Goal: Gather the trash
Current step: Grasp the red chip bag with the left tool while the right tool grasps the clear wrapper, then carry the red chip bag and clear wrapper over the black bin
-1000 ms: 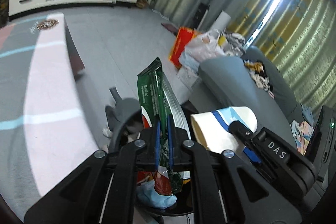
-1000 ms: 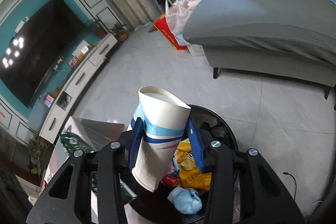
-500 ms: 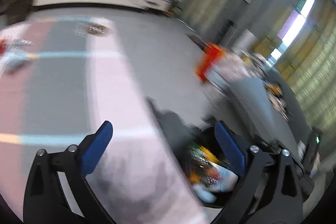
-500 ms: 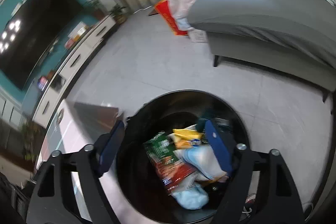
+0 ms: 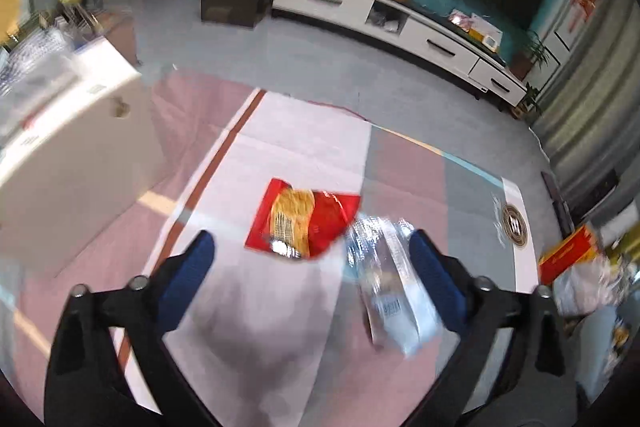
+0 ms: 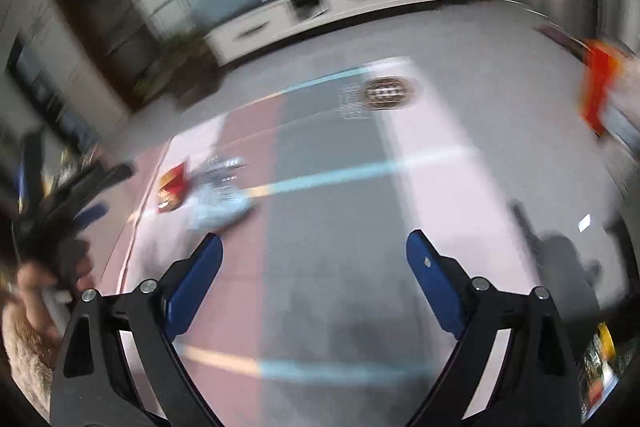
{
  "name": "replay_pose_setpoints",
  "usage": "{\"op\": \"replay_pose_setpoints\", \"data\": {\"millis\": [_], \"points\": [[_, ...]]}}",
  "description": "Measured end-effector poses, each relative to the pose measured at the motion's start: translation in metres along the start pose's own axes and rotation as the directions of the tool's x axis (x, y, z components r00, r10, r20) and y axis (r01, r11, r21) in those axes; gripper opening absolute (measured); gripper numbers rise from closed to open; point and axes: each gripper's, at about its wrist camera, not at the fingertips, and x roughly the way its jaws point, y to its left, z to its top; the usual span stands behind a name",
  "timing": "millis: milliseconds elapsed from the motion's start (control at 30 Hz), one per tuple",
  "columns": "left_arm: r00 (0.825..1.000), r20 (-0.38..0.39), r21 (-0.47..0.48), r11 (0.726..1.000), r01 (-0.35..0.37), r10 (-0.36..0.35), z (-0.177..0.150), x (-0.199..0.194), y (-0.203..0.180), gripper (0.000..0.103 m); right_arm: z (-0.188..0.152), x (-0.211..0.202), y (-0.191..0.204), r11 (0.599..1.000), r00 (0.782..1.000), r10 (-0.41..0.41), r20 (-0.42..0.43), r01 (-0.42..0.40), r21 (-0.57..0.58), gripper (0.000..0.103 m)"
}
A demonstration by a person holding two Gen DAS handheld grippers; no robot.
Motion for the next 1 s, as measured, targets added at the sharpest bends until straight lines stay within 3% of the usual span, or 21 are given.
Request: {"op": "replay_pose_setpoints", "data": {"millis": [33, 133, 333, 400, 433, 467, 533, 600, 700, 800, 1000], "points": [[0.999, -0.023, -0.012, 1.0, 0.022, -0.023, 0.005, 0.008, 0.002, 0.077, 0.008, 0.017, 0.014, 0.999, 1.0, -0.002, -0.016, 0.001, -0.044, 0.09], [0.997, -0.052, -0.015, 0.998, 0.06, -0.061, 0.018, 0.037, -0.003, 0.073, 0.018, 0.063, 0.047, 0.988, 0.999, -0.014, -0.036, 0.008, -0.153, 0.085], [0.995, -0.086, 0.1, 0.994, -0.043, 0.052, 0.013, 0.08, -0.014, 0.079, 0.018, 0.118, 0.064, 0.976, 0.992, -0.047, -0.114, 0.021, -0.218, 0.078], [0.992, -0.094, 0.121, 0.99, -0.072, 0.083, 0.007, 0.088, -0.015, 0.079, 0.013, 0.124, 0.06, 0.976, 0.991, -0.049, -0.126, 0.02, -0.218, 0.068], [0.991, -0.096, 0.124, 0.989, -0.085, 0.097, 0.003, 0.092, -0.014, 0.072, 0.012, 0.127, 0.058, 0.977, 0.99, -0.044, -0.134, 0.015, -0.212, 0.058], [0.99, -0.089, 0.131, 0.986, -0.098, 0.11, 0.0, 0.095, -0.013, 0.067, 0.01, 0.127, 0.056, 0.98, 0.991, -0.03, -0.13, 0.004, -0.198, 0.055], [0.986, -0.031, 0.172, 0.973, -0.157, 0.165, -0.004, 0.095, -0.016, 0.045, 0.007, 0.125, 0.053, 0.982, 0.993, -0.026, -0.119, 0.003, -0.191, 0.052], [0.984, -0.009, 0.196, 0.965, -0.172, 0.177, -0.007, 0.093, -0.018, 0.042, 0.004, 0.123, 0.051, 0.982, 0.994, -0.029, -0.107, 0.008, -0.189, 0.048], [0.982, 0.02, 0.183, 0.965, -0.187, 0.187, -0.011, 0.082, -0.017, 0.034, 0.0, 0.117, 0.045, 0.985, 0.995, -0.04, -0.091, 0.024, -0.173, 0.044], [0.981, 0.065, 0.2, 0.961, -0.191, 0.182, -0.018, 0.055, -0.023, 0.034, -0.005, 0.098, 0.035, 0.99, 0.997, -0.045, -0.068, 0.036, -0.133, 0.043], [0.987, 0.152, 0.258, 0.961, -0.094, 0.056, -0.046, -0.043, -0.064, 0.034, -0.023, 0.014, 0.0, 0.999, 0.998, -0.041, 0.044, 0.042, -0.025, 0.042]]}}
